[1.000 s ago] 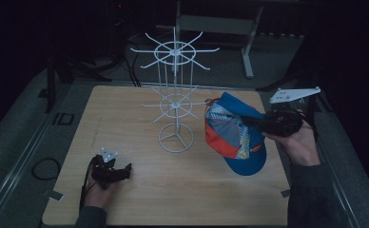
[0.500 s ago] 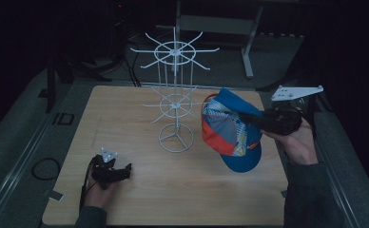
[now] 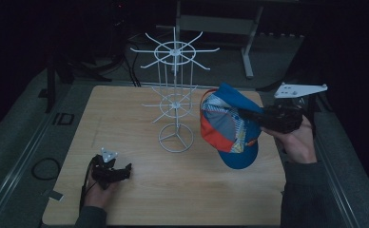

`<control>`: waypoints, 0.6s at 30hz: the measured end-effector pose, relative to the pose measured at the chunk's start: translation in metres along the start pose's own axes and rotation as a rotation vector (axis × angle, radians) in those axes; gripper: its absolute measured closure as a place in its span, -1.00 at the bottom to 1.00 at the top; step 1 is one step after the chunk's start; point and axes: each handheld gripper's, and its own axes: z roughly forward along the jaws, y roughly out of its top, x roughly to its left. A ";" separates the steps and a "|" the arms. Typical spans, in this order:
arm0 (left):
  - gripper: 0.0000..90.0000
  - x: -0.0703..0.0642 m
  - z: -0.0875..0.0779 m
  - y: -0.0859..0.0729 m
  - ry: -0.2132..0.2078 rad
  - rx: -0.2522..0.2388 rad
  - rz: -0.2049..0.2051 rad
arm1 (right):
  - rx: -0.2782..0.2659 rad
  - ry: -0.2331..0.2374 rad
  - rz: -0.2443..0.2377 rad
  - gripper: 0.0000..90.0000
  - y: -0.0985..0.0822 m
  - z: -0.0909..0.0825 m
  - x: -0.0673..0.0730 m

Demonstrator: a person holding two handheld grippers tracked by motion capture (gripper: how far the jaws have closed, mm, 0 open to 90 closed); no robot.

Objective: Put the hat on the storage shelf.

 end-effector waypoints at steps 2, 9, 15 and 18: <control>-0.68 0.000 0.000 0.000 0.000 0.000 0.000 | -0.021 0.004 0.007 0.96 0.002 -0.003 0.000; -0.68 0.000 0.000 0.000 0.000 0.000 0.000 | -0.062 0.005 0.015 0.96 0.004 -0.010 0.000; -0.68 0.000 0.000 0.000 0.000 0.000 0.000 | -0.091 0.007 0.016 0.96 0.008 -0.015 0.000; -0.68 0.000 0.000 0.000 0.000 0.000 0.000 | -0.105 0.008 0.017 0.96 0.009 -0.017 0.000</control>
